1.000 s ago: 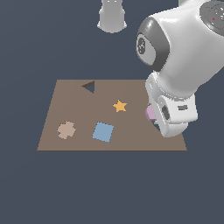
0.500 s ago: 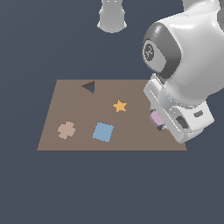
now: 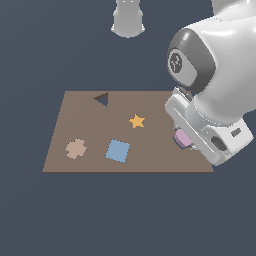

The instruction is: Insert a designated object into the corresponding slot on a board.

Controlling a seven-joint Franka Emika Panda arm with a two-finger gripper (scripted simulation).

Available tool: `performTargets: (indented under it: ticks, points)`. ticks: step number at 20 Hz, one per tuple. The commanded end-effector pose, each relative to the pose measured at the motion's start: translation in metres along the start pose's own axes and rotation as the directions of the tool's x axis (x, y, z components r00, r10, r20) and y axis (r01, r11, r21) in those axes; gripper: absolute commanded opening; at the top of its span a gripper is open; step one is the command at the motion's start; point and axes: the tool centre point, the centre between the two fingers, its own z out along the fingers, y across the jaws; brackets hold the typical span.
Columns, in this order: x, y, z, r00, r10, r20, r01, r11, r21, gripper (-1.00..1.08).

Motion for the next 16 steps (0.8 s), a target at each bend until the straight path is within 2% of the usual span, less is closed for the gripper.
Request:
performTargets:
  ticks: [1, 9, 10, 16]
  points:
    - [0.000, 0.001, 0.000, 1.000, -0.011, 0.000, 0.011, 1.000, 0.000, -1.00]
    - [0.001, 0.001, 0.010, 1.000, -0.011, 0.000, 0.011, 1.000, 0.000, -1.00]
    - [0.001, 0.001, 0.010, 1.000, -0.011, 0.000, 0.011, 1.000, 0.000, 1.00]
    - [0.001, 0.001, 0.010, 1.000, -0.011, 0.000, 0.011, 1.000, 0.000, 1.00]
